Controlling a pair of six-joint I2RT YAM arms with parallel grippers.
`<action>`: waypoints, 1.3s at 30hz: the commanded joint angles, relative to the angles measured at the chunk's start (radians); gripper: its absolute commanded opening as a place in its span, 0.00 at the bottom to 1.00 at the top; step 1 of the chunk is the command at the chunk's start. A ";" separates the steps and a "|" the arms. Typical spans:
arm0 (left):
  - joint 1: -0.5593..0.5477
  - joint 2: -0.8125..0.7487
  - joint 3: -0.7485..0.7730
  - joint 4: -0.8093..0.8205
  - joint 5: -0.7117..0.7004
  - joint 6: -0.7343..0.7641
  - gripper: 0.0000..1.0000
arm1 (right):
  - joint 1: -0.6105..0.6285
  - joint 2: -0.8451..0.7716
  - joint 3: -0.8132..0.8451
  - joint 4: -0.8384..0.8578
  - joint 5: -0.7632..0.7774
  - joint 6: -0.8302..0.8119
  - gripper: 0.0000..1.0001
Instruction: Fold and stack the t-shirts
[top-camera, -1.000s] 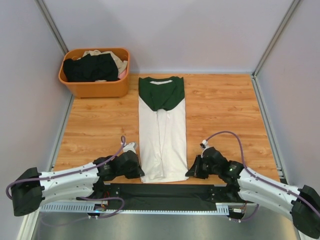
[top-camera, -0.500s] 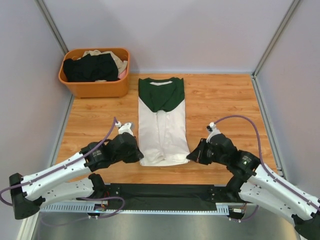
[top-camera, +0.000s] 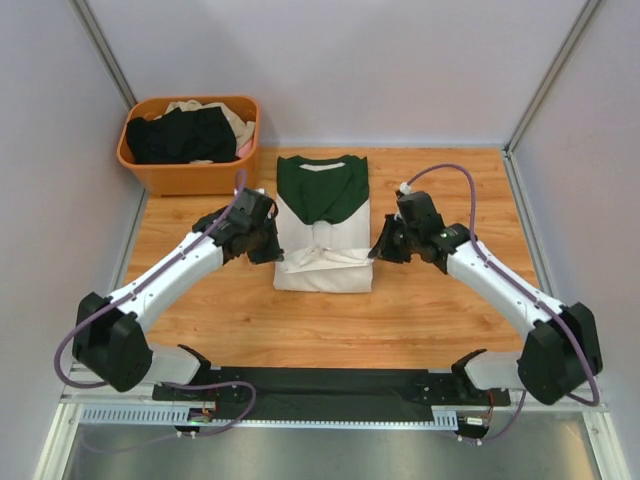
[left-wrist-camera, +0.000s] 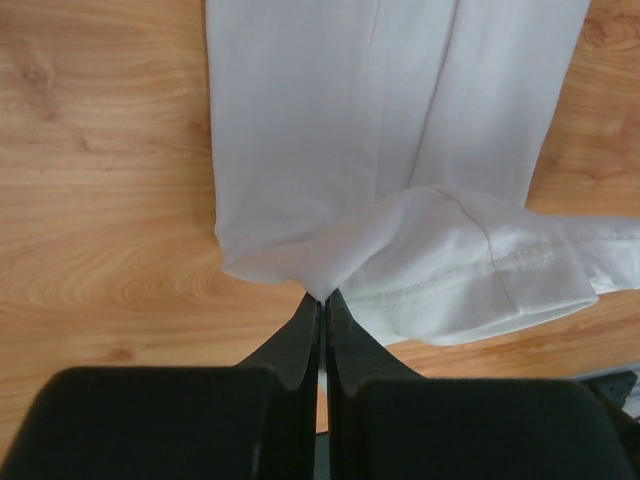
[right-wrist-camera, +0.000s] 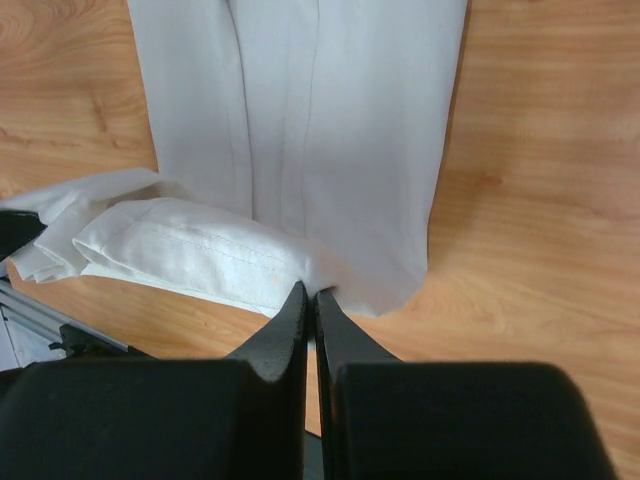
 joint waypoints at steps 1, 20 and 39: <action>0.070 0.070 0.074 0.018 0.096 0.109 0.00 | -0.045 0.104 0.111 0.022 -0.039 -0.094 0.00; 0.359 0.628 0.694 -0.167 0.354 0.212 0.57 | -0.267 0.715 0.836 -0.210 -0.176 -0.172 0.47; 0.176 0.156 -0.106 0.328 0.271 0.191 0.45 | 0.161 0.652 0.557 -0.132 -0.081 -0.165 0.37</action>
